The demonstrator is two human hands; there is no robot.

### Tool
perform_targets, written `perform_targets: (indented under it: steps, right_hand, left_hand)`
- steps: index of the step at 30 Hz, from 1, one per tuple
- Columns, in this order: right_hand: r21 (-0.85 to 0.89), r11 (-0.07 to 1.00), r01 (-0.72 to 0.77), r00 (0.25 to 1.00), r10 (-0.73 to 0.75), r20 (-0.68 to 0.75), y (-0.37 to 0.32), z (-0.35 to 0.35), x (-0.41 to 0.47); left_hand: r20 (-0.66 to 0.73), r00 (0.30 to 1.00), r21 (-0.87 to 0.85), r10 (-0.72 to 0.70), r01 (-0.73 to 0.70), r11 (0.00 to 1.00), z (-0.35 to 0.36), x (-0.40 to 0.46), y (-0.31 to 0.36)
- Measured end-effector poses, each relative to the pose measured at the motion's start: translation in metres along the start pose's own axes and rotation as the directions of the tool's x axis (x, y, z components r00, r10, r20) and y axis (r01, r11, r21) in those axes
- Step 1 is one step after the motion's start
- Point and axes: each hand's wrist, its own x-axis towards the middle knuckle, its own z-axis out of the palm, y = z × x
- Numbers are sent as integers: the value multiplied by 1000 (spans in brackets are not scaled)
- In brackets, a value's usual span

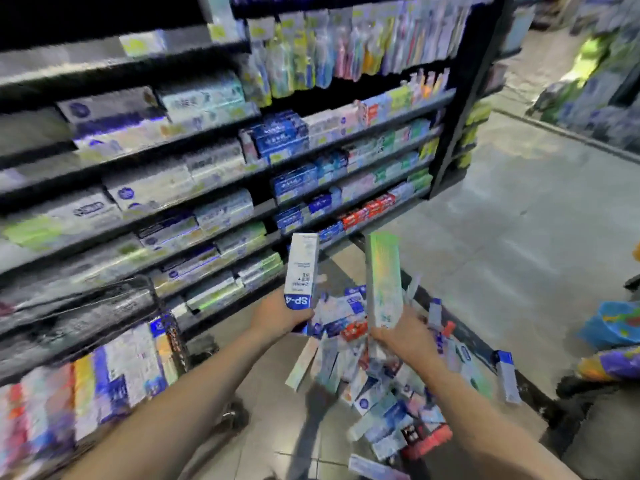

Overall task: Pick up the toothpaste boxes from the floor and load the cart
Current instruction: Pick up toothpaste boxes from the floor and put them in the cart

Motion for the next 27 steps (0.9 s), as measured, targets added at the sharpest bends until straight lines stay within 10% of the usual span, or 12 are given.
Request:
perform_targets:
  steps: [16, 27]
  right_hand:
    - [-251, 851, 460, 846, -335, 416, -299, 254, -81]
    - [-326, 875, 358, 801, -108, 589, -360, 436, -108]
  left_hand:
    - [-234, 875, -224, -424, 376, 899, -238, -101, -298]
    - [-133, 795, -161, -592, 572, 804, -306, -96, -477]
